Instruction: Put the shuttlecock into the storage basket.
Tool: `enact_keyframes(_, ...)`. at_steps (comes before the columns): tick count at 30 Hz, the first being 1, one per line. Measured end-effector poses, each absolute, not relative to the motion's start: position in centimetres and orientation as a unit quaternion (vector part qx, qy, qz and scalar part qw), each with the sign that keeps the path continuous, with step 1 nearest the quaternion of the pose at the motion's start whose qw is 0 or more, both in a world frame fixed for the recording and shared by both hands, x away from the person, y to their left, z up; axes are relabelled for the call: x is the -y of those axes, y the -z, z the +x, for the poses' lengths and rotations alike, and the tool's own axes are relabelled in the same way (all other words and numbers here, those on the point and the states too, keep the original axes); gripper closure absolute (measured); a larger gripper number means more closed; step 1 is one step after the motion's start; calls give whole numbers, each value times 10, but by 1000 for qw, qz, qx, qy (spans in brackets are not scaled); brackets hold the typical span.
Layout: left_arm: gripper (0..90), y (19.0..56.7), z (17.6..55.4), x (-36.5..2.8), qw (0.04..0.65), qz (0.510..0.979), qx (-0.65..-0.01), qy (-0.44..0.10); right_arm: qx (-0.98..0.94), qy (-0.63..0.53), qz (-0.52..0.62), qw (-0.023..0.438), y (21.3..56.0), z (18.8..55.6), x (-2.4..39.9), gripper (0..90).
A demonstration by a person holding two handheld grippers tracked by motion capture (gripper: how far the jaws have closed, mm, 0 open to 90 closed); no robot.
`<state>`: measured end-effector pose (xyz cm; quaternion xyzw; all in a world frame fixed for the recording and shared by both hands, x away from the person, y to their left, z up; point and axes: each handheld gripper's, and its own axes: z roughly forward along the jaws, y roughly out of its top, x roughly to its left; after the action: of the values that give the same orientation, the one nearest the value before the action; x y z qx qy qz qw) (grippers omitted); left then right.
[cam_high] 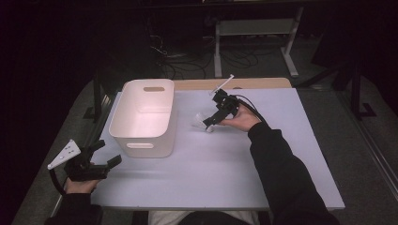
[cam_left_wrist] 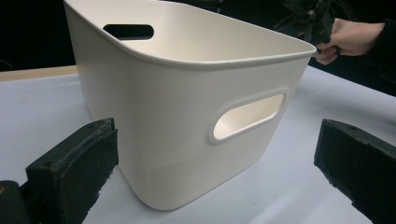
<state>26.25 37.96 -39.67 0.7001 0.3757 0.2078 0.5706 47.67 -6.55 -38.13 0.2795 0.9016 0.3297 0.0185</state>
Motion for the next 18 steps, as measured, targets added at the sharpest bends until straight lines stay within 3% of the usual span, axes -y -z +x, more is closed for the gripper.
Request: enact_keyframes(18,0,397,262,-380,572,699,-375,-208,-919,-286,271,2,411,484,46,43)
